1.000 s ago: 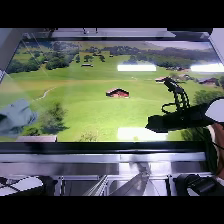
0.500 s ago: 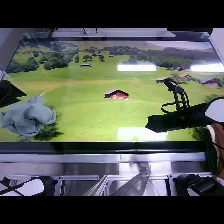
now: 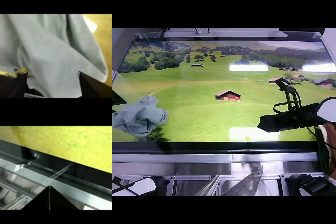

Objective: Fold the shirts.

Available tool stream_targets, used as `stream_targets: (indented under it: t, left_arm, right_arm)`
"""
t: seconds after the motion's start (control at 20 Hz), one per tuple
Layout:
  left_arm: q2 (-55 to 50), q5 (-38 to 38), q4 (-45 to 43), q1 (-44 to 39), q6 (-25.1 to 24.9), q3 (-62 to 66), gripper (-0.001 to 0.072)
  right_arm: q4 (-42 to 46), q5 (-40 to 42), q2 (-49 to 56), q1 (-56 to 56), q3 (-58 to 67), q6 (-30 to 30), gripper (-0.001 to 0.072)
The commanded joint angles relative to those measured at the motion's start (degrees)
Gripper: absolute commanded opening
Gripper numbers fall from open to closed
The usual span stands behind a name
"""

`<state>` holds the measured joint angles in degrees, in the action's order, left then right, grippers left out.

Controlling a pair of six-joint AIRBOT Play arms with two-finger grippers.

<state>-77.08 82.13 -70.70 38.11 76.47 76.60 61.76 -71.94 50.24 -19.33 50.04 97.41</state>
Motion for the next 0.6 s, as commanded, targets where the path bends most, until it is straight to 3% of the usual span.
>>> stream_targets:
  t: [0.0, 0.15, 0.4, 0.45, 0.5, 0.55]
  left_arm:
    - [-0.35, 0.24, 0.31, 5.01, 0.09, -0.02, 0.071]
    - [-3.39, 2.84, 4.72, 5.18, 0.04, -0.02, 0.071]
    - [-14.19, 2.64, 6.78, -4.76, 0.0, -0.02, 0.0709]
    - [-16.52, 1.88, 6.84, -6.97, -0.07, -0.02, 0.0664]
    - [-18.97, 1.29, 7.43, -9.18, 0.09, 0.02, 0.0373]
    - [-21.03, 1.53, 9.01, -11.21, -0.15, 0.2, 0.0001]
  right_arm:
    - [-0.04, 0.0, 0.04, -0.04, -0.02, -0.17, 0.0024]
    - [-0.07, 0.0, 0.15, -0.04, -0.02, -0.17, 0.0025]
    - [-0.07, -0.02, 1.25, -0.04, -0.02, -0.15, 0.0025]
    - [-0.07, -0.02, 1.53, -0.04, -0.02, -0.15, 0.0025]
    - [-0.07, -0.02, 1.77, -0.04, -0.02, -0.15, 0.0025]
    - [-0.04, -0.02, 2.08, -0.04, -0.02, -0.15, 0.0025]
